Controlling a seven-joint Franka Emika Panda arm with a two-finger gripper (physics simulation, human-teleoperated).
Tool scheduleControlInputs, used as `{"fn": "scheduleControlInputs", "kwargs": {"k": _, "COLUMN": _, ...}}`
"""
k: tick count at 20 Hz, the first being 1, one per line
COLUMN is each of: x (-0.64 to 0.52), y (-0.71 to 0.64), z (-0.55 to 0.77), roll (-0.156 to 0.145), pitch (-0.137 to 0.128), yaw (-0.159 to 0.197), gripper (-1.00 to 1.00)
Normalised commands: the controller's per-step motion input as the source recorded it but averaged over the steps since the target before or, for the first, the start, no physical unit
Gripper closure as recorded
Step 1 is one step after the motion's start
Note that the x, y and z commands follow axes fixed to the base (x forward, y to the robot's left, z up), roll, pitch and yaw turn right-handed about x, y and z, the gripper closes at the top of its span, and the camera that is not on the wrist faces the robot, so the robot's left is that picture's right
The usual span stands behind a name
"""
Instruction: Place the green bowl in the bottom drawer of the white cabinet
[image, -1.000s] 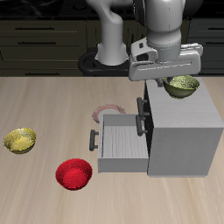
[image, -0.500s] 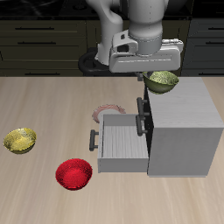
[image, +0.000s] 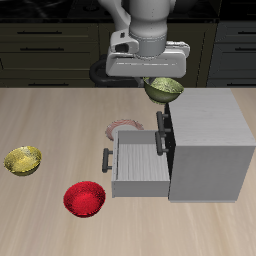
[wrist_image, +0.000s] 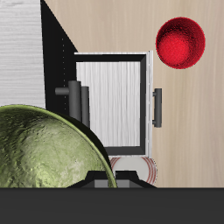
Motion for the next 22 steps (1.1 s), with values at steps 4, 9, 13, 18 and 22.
{"fn": "scheduleControlInputs", "kwargs": {"k": 4, "x": -0.09, "y": -0.22, "z": 0.01, "roll": -0.027, "pitch": -0.022, "yaw": 0.010, "gripper": 1.00}}
{"fn": "scheduleControlInputs", "kwargs": {"k": 9, "x": -0.10, "y": -0.19, "z": -0.03, "roll": 0.027, "pitch": -0.030, "yaw": 0.010, "gripper": 1.00}}
{"fn": "scheduleControlInputs", "kwargs": {"k": 13, "x": -0.06, "y": -0.16, "z": -0.04, "roll": 0.008, "pitch": -0.001, "yaw": 0.001, "gripper": 1.00}}
{"fn": "scheduleControlInputs", "kwargs": {"k": 18, "x": -0.07, "y": -0.14, "z": 0.03, "roll": 0.028, "pitch": -0.022, "yaw": 0.012, "gripper": 1.00}}
{"fn": "scheduleControlInputs", "kwargs": {"k": 22, "x": -0.03, "y": -0.11, "z": -0.10, "roll": 0.019, "pitch": 0.005, "yaw": 0.016, "gripper": 1.00}}
